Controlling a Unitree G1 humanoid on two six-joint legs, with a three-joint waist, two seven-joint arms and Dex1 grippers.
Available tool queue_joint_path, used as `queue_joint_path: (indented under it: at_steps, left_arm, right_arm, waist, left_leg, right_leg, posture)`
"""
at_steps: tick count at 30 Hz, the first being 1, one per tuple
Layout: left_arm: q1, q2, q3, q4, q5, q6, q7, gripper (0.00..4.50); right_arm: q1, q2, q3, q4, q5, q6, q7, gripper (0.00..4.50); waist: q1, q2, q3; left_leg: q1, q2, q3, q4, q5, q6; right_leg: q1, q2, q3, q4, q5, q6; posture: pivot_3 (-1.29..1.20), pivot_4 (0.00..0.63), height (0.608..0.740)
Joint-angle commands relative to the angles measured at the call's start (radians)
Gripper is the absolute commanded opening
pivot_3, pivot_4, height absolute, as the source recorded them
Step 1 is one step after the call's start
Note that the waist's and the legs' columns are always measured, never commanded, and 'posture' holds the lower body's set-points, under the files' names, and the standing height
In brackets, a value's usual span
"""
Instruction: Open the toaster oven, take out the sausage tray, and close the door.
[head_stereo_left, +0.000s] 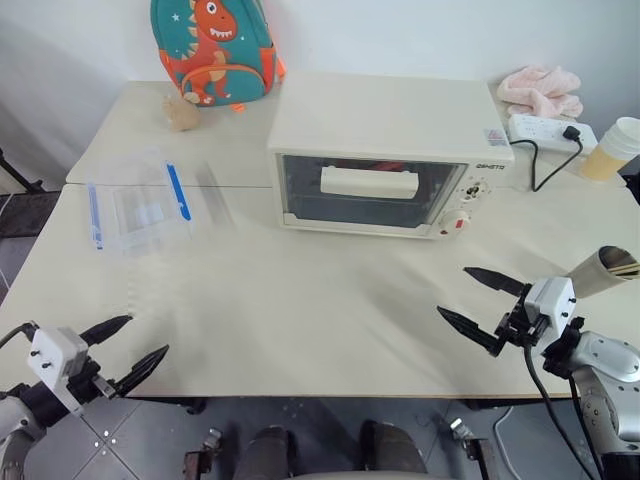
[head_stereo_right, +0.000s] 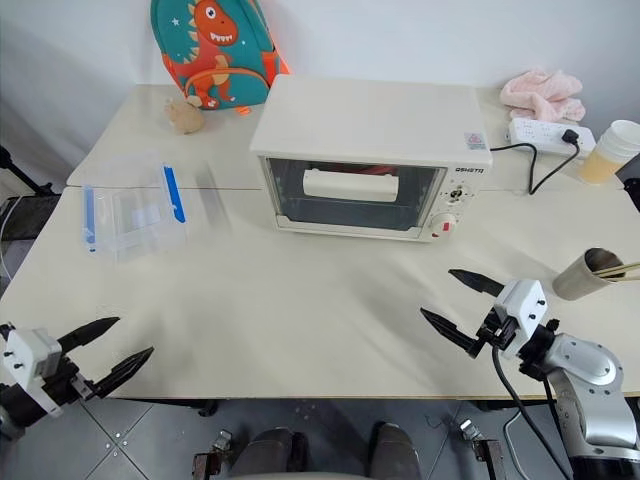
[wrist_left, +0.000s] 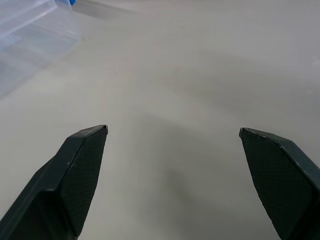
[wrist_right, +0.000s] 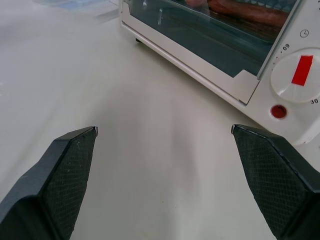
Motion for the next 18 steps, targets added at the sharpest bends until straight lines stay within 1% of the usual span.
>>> queue_joint_path:
  at_steps: [1, 3, 6, 9, 10, 12, 15, 18]
  left_arm:
    - [-0.008, 0.013, 0.004, -0.039, -0.031, 0.025, -0.007, 4.48]
    - [-0.017, 0.011, 0.002, -0.046, -0.043, 0.040, -0.008, 4.48]
    - [-0.089, 0.000, 0.001, -0.127, -0.225, 0.166, -0.011, 4.48]
    - [-0.200, -0.009, -0.013, -0.220, -0.410, 0.295, 0.051, 4.48]
    - [-0.226, -0.010, -0.024, -0.246, -0.447, 0.330, 0.071, 4.48]
    - [-0.271, -0.009, -0.068, -0.283, -0.458, 0.362, 0.087, 4.48]
    - [-0.316, -0.011, -0.108, -0.285, -0.437, 0.374, 0.098, 4.48]
    - [-0.345, -0.015, -0.144, -0.260, -0.418, 0.378, 0.089, 4.48]
  right_arm:
    - [0.034, -0.010, -0.021, -0.051, 0.041, 0.057, 0.006, 4.50]
    - [0.040, -0.006, -0.023, -0.067, 0.053, 0.069, 0.008, 4.50]
    - [0.029, 0.024, -0.043, -0.167, 0.150, 0.157, -0.059, 4.50]
    - [-0.023, 0.025, -0.058, -0.234, 0.250, 0.264, -0.114, 4.50]
    - [-0.042, 0.021, -0.059, -0.244, 0.270, 0.291, -0.125, 4.50]
    - [-0.105, -0.005, -0.045, -0.256, 0.321, 0.383, -0.138, 4.50]
    - [-0.206, -0.030, -0.018, -0.238, 0.350, 0.494, -0.165, 4.50]
    - [-0.334, -0.018, 0.024, -0.163, 0.319, 0.544, -0.175, 4.50]
  waist:
    - [0.000, 0.000, 0.000]
    - [0.000, 0.000, 0.000]
    - [0.000, 0.000, 0.000]
    - [0.004, 0.000, 0.000]
    - [0.004, 0.000, 0.000]
    - [0.003, 0.000, 0.000]
    - [-0.001, 0.000, 0.000]
    - [-0.006, 0.000, 0.000]
  left_leg:
    - [0.000, 0.000, 0.000, 0.000, 0.000, 0.000]
    - [0.000, 0.000, 0.000, 0.000, 0.000, 0.000]
    - [0.000, 0.001, -0.001, 0.001, 0.000, 0.000]
    - [0.000, 0.003, -0.009, 0.007, -0.001, 0.000]
    - [-0.001, 0.003, -0.009, 0.009, -0.001, 0.000]
    - [0.000, 0.002, -0.009, 0.011, -0.002, 0.001]
    - [0.000, 0.001, -0.008, 0.011, -0.002, 0.001]
    - [0.000, 0.000, -0.007, 0.012, -0.002, 0.000]
  right_leg:
    - [0.000, 0.000, 0.000, 0.000, 0.000, 0.000]
    - [0.000, 0.000, 0.000, 0.000, 0.000, 0.000]
    - [0.000, 0.000, 0.000, 0.001, 0.000, 0.000]
    - [0.000, -0.001, 0.001, 0.006, 0.000, 0.000]
    - [0.000, -0.001, 0.002, 0.007, 0.000, 0.000]
    - [0.001, -0.002, 0.003, 0.008, 0.000, 0.000]
    - [0.000, -0.001, 0.004, 0.009, 0.000, 0.000]
    - [-0.001, 0.002, 0.004, 0.010, 0.000, 0.000]
  posture:
    - [0.00, 0.150, 0.740]
    - [0.00, 0.150, 0.740]
    - [0.00, 0.150, 0.740]
    - [0.00, 0.150, 0.740]
    - [0.00, 0.150, 0.740]
    - [0.00, 0.150, 0.740]
    - [0.00, 0.150, 0.740]
    - [0.00, 0.150, 0.740]
